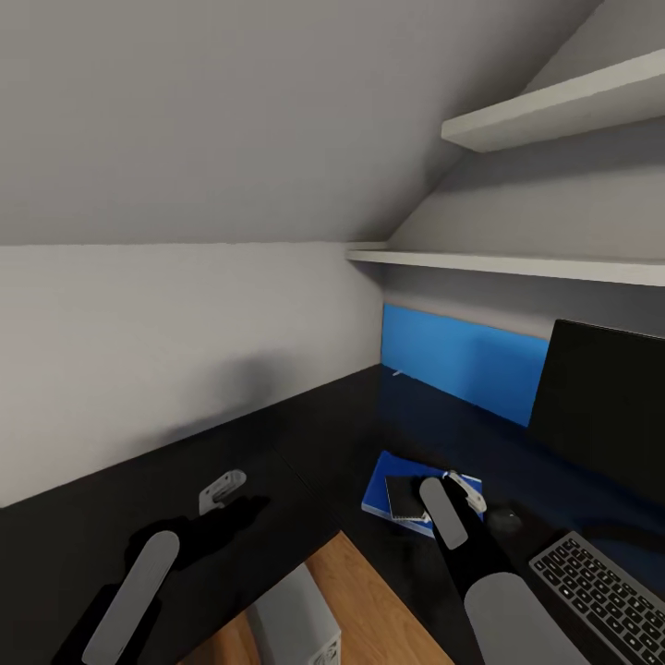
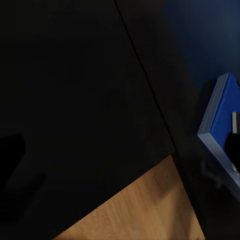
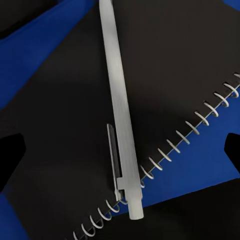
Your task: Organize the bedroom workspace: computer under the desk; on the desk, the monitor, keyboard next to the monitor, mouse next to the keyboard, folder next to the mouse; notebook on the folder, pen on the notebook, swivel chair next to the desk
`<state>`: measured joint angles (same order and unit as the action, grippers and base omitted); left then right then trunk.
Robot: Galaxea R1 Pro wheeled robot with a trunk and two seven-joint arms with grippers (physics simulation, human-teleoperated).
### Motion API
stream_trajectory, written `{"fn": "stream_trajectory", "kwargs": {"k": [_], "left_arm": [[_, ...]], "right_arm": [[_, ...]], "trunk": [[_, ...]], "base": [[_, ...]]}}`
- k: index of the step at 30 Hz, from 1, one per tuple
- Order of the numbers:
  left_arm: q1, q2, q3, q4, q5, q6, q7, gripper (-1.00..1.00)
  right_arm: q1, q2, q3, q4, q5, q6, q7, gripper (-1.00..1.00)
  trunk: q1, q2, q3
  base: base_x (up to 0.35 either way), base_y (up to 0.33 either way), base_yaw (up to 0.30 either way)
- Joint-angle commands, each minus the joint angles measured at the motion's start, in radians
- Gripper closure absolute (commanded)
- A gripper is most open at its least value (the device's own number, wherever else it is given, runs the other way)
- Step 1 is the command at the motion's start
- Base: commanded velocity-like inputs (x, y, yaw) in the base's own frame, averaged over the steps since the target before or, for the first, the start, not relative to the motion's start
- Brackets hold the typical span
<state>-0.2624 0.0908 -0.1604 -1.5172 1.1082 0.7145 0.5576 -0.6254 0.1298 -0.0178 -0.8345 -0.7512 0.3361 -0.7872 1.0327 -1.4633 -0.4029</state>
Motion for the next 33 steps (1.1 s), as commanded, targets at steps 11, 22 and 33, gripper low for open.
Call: {"fn": "stream_trajectory", "kwargs": {"k": [11,22,33], "left_arm": [[0.000,0.007,-0.003,0.004,0.008,-0.004,0.011,-1.00],[0.007,0.008,-0.008,-0.006,0.001,-0.008,0.011,-1.00],[0.040,0.008,-0.011,-0.071,-0.003,-0.015,0.011,-1.00]], "right_arm": [[0.014,-0.001,0.008,-0.175,0.004,0.033,-0.010,-1.00],[0.029,-0.001,0.009,-0.275,0.005,0.116,-0.055,-1.00],[0.032,-0.006,0.086,-0.286,0.003,0.129,-0.025,-1.00]], "trunk": [[0.000,-0.001,-0.001],[-0.031,0.055,0.024],[-0.073,0.132,0.058]], "base": [[0.000,0.000,0.000],[0.000,0.000,0.000],[0.000,0.000,0.000]]}}
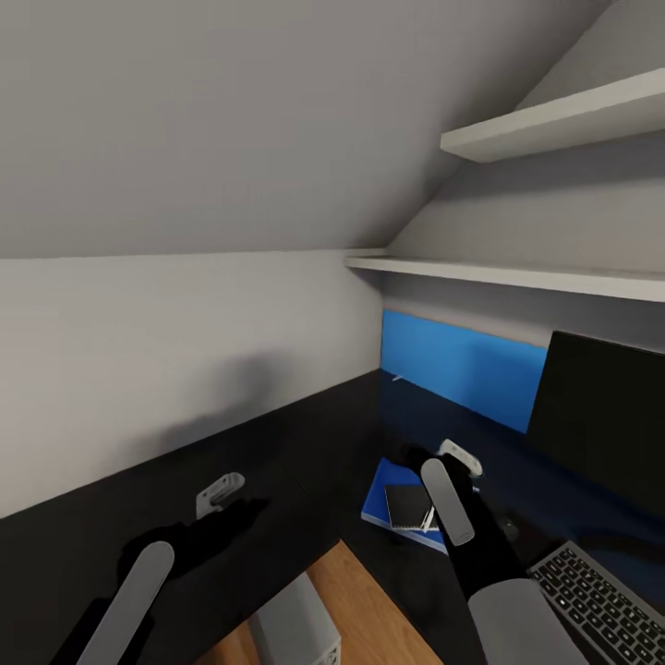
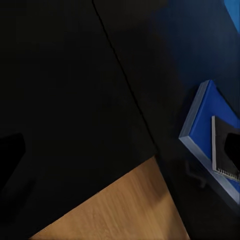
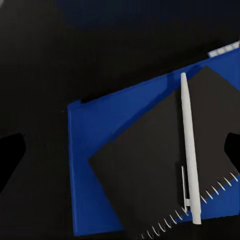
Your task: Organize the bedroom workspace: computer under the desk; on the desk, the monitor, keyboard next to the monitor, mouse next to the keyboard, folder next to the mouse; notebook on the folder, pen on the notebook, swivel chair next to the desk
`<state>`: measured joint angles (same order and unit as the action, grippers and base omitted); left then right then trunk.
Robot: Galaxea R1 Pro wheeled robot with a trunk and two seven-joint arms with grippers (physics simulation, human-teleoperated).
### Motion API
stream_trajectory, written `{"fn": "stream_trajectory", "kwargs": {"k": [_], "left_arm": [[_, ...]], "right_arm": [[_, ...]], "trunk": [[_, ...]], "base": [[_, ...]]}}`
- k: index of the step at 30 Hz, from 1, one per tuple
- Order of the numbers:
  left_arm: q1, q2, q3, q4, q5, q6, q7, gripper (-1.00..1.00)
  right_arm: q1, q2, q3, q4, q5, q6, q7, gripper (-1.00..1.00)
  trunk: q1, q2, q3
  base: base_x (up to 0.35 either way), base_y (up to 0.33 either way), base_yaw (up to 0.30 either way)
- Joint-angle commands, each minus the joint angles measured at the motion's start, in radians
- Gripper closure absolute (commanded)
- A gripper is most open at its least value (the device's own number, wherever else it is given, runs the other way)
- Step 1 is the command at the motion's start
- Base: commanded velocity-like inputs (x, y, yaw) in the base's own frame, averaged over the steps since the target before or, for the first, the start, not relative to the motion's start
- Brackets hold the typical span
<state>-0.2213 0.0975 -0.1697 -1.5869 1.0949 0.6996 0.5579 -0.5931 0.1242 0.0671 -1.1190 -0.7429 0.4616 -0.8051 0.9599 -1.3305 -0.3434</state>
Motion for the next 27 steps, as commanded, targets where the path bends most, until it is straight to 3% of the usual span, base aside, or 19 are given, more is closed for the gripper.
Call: {"fn": "stream_trajectory", "kwargs": {"k": [1,9,10,11,17,27], "left_arm": [[0.002,0.001,-0.002,-0.005,0.010,-0.001,0.011,-1.00],[0.024,0.002,0.003,-0.017,0.008,-0.045,0.014,-1.00],[0.024,0.002,0.003,-0.017,0.008,-0.045,0.014,-1.00],[0.028,0.002,0.004,-0.016,0.008,-0.069,0.014,-1.00],[0.034,0.002,0.004,-0.014,0.008,-0.127,0.019,-1.00],[0.061,0.003,0.004,-0.013,0.006,-0.148,0.024,-1.00]], "right_arm": [[-0.001,-0.003,0.012,-0.002,-0.005,0.004,0.001,-1.00],[0.005,-0.059,0.137,-0.113,-0.005,0.047,0.066,-1.00],[0.005,-0.059,0.137,-0.113,-0.005,0.047,0.066,-1.00],[0.015,-0.080,0.168,-0.173,-0.005,0.067,0.072,-1.00],[0.074,-0.135,0.260,-0.385,-0.005,0.183,0.081,-1.00],[0.136,-0.165,0.353,-0.481,-0.004,0.249,0.129,-1.00]], "trunk": [[-0.004,0.006,0.002],[-0.035,0.062,0.027],[-0.038,0.069,0.030],[-0.042,0.076,0.033],[-0.065,0.118,0.052],[-0.104,0.188,0.083]], "base": [[0.000,0.000,0.000],[0.000,0.000,0.000],[0.000,0.000,0.000],[0.000,0.000,0.000],[0.000,0.000,0.000],[0.000,0.000,0.000]]}}
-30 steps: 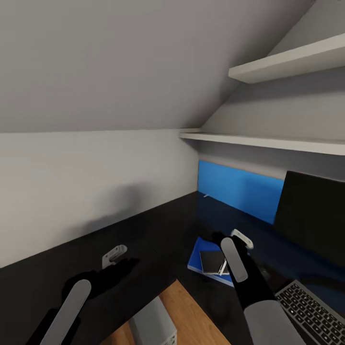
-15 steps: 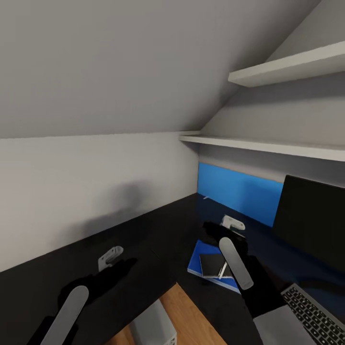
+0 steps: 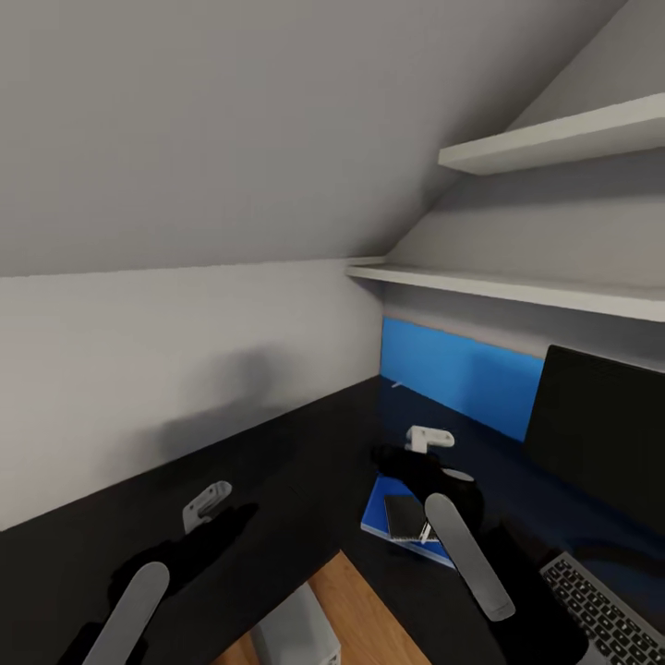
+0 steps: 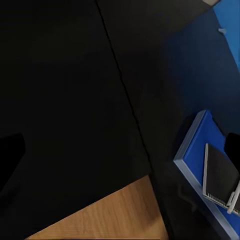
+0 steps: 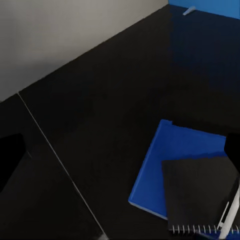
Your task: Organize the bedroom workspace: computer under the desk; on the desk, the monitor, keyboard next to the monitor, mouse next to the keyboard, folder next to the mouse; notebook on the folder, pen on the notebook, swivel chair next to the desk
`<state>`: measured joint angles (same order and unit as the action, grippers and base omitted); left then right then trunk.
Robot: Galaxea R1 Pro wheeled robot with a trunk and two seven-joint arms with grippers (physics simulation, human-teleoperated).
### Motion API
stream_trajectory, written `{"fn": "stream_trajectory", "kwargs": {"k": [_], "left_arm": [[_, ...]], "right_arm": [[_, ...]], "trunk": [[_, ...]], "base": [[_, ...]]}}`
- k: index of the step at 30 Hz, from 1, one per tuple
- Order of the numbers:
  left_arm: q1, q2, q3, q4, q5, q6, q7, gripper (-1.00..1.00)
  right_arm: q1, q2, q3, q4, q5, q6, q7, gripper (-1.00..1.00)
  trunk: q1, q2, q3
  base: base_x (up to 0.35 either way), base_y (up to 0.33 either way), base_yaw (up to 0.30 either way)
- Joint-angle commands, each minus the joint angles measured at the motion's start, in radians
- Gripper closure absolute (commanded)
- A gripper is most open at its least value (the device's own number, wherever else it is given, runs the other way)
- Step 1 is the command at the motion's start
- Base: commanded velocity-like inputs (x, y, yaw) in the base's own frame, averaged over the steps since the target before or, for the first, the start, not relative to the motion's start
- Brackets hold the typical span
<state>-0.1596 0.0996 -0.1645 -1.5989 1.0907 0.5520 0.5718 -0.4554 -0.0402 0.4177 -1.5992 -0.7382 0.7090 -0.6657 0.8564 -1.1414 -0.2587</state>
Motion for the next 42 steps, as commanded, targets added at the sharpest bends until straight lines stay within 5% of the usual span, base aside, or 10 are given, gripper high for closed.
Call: {"fn": "stream_trajectory", "kwargs": {"k": [1,9,15,29,42], "left_arm": [[0.004,0.001,0.000,-0.002,0.010,-0.002,0.010,-1.00],[0.021,-0.002,0.002,0.009,0.000,-0.036,0.009,-1.00],[0.034,-0.014,-0.005,0.065,-0.099,-0.196,-0.006,-1.00],[0.052,-0.014,-0.010,0.064,-0.110,-0.209,-0.009,-1.00],[0.075,-0.002,-0.009,0.010,-0.111,-0.207,-0.007,-1.00]], "right_arm": [[0.001,-0.002,0.016,-0.004,-0.008,0.004,-0.005,-1.00],[0.007,-0.005,0.077,-0.014,-0.008,0.034,0.010,-1.00],[0.009,-0.006,0.097,-0.016,-0.007,0.086,0.019,-1.00],[0.009,-0.001,0.106,-0.016,-0.007,0.116,0.020,-1.00],[0.009,-0.001,0.186,-0.016,-0.007,0.116,0.013,-1.00]], "trunk": [[-0.004,0.006,0.002],[-0.035,0.062,0.030],[-0.046,0.083,0.040],[-0.046,0.083,0.040],[-0.046,0.083,0.040]], "base": [[0.000,0.000,0.000],[0.000,0.000,0.077],[0.000,0.000,0.245],[-0.249,-0.119,0.279],[-0.325,-0.110,0.280]]}}
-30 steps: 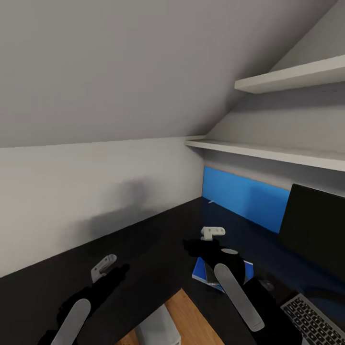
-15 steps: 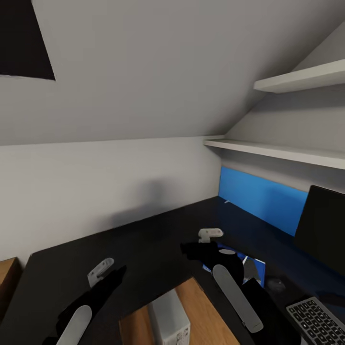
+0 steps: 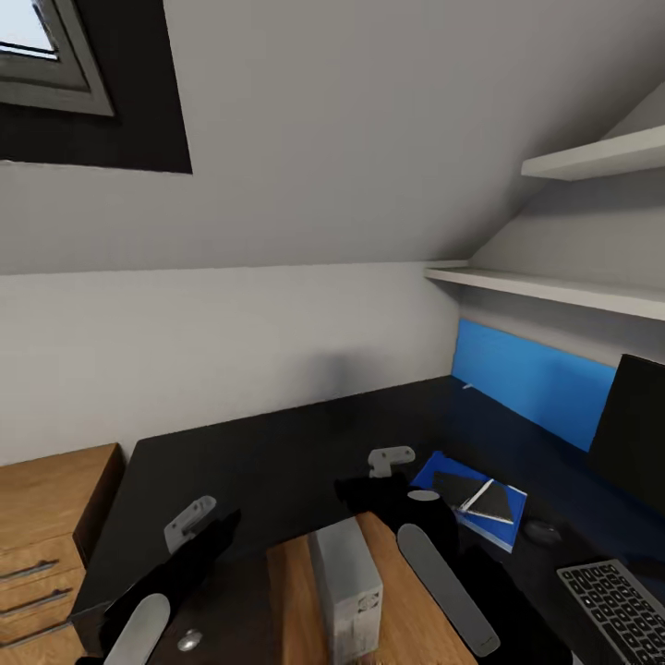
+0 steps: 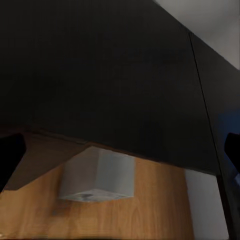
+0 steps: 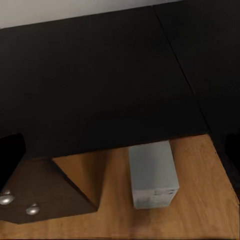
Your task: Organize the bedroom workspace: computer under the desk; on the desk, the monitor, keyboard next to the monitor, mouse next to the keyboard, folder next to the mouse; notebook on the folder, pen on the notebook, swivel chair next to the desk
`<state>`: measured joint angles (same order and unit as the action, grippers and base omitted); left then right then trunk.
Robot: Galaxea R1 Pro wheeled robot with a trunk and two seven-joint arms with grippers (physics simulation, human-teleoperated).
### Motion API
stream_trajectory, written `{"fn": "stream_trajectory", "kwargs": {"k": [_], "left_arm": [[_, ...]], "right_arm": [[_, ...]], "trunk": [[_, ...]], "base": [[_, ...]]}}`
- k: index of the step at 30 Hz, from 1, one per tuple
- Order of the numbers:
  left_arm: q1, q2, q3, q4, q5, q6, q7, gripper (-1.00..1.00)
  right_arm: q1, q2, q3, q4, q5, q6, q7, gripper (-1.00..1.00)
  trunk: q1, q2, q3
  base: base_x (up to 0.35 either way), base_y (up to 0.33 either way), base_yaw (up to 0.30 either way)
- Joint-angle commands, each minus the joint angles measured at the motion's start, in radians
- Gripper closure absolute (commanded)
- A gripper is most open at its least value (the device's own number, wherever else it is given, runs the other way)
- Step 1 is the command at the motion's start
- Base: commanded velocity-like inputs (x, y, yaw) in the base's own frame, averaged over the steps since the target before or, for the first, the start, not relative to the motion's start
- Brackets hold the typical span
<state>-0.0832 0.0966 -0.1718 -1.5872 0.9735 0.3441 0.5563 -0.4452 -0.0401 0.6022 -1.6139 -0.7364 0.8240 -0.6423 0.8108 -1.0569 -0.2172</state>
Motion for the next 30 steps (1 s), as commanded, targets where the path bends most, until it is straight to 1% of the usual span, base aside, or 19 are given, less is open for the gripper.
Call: {"fn": "stream_trajectory", "kwargs": {"k": [1,8,12,13,14,15,16,17,18,19,20,21,23,30], "left_arm": [[0.000,0.001,-0.002,-0.003,0.007,0.001,0.008,-1.00],[0.002,0.002,-0.002,-0.007,0.007,0.001,0.008,-1.00],[0.007,0.003,0.000,-0.016,0.007,0.001,0.007,-1.00],[0.010,0.003,0.002,-0.017,0.007,0.001,0.007,-1.00],[0.021,0.003,0.006,-0.019,0.007,0.002,0.003,-1.00],[0.025,0.004,0.008,-0.019,0.007,0.002,0.000,-1.00],[0.025,0.004,0.008,-0.019,0.007,0.002,0.000,-1.00],[0.029,0.004,0.010,-0.020,0.007,0.003,-0.004,-1.00],[0.031,0.005,0.011,-0.020,0.007,0.004,-0.008,-1.00],[0.035,0.005,0.016,-0.021,0.007,0.006,-0.016,-1.00],[0.037,0.006,0.019,-0.021,0.007,0.007,-0.020,-1.00],[0.039,0.008,0.028,-0.021,0.007,0.008,-0.025,-1.00],[0.041,0.009,0.035,-0.022,0.008,0.010,-0.029,-1.00],[0.043,0.010,0.045,-0.022,0.010,0.011,-0.035,-1.00]], "right_arm": [[-0.001,-0.002,0.006,-0.001,-0.009,0.001,-0.011,-1.00],[-0.002,0.002,0.011,-0.001,-0.009,0.002,-0.011,-1.00],[-0.012,0.010,0.008,-0.001,-0.009,0.032,-0.010,-1.00],[-0.014,0.013,0.008,-0.002,-0.009,0.042,-0.009,-1.00],[-0.017,0.028,0.009,-0.002,-0.009,0.058,-0.009,-1.00],[-0.017,0.036,0.009,-0.002,-0.009,0.064,-0.010,-1.00],[-0.017,0.036,0.009,-0.002,-0.009,0.064,-0.010,-1.00],[-0.018,0.043,0.010,-0.002,-0.009,0.069,-0.010,-1.00],[-0.018,0.048,0.013,-0.002,-0.009,0.073,-0.010,-1.00],[-0.018,0.056,0.027,-0.001,-0.009,0.079,-0.011,-1.00],[-0.018,0.059,0.037,-0.001,-0.009,0.081,-0.011,-1.00],[-0.018,0.063,0.054,-0.001,-0.009,0.085,-0.011,-1.00],[-0.018,0.067,0.068,-0.001,-0.009,0.087,-0.011,-1.00],[-0.017,0.071,0.089,-0.001,-0.009,0.090,-0.011,-1.00]], "trunk": [[0.000,-0.001,-0.001],[0.000,-0.001,-0.001],[0.000,-0.001,-0.001],[0.000,-0.001,-0.001],[0.000,-0.001,-0.001],[0.000,-0.001,-0.001],[0.000,-0.001,-0.001],[0.000,-0.001,-0.001],[0.000,-0.001,-0.001],[0.000,-0.001,-0.001],[0.000,-0.001,-0.001],[0.000,-0.001,-0.001],[0.000,-0.001,-0.001],[0.000,-0.001,-0.001]], "base": [[-0.333,-0.081,0.279],[-0.336,-0.037,0.279],[-0.287,-0.007,0.279],[-0.176,-0.004,0.279],[-0.113,-0.002,0.279],[-0.090,-0.002,0.280],[-0.090,-0.002,0.280],[-0.072,-0.002,0.280],[-0.058,-0.001,0.280],[-0.037,-0.001,0.280],[-0.029,-0.001,0.280],[-0.019,0.000,0.280],[-0.014,0.000,0.280],[-0.005,0.000,0.280]]}}
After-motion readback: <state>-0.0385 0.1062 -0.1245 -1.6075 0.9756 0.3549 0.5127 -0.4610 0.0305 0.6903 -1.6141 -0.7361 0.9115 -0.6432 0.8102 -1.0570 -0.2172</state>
